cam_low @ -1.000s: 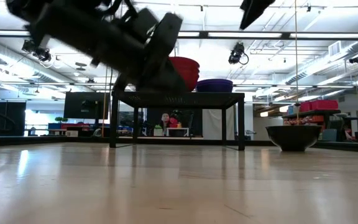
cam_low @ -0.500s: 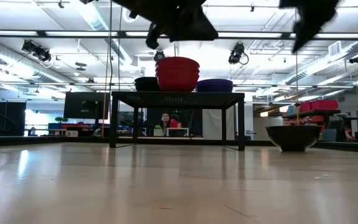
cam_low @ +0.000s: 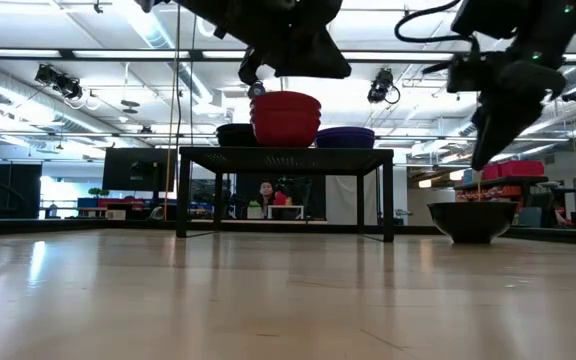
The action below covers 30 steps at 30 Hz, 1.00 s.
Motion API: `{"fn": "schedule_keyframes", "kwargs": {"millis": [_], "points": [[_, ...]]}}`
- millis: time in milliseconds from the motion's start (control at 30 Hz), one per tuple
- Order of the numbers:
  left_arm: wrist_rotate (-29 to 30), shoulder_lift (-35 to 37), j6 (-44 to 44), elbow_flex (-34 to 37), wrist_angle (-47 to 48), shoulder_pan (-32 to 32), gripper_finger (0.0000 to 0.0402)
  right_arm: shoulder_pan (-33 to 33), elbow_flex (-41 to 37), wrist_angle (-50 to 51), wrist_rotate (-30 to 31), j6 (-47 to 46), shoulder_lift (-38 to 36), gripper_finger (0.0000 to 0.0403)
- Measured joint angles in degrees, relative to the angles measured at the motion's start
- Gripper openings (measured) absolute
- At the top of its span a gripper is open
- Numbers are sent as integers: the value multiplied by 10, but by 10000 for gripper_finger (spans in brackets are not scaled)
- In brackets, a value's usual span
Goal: Pick & Place Mini bowls
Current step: Stack the black bowl on the black bowl on the shelf
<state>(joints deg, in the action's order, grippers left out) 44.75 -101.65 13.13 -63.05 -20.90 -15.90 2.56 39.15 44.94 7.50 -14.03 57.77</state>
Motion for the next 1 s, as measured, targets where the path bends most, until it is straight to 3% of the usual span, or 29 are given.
{"fn": "schedule_keyframes", "kwargs": {"millis": [167,300,700,1000], "points": [[0,0,1,0,13,0,32,0,-31,-60,43,-12,22,207],[0,0,12,0,30,0,32,0,-55,-90,84,-44,38,216],[0,0,13,0,38,-1,32,0,-83,-138,129,-60,85,197],[-15,0,13,0,38,-1,32,0,-83,-142,128,-36,133,171]]}}
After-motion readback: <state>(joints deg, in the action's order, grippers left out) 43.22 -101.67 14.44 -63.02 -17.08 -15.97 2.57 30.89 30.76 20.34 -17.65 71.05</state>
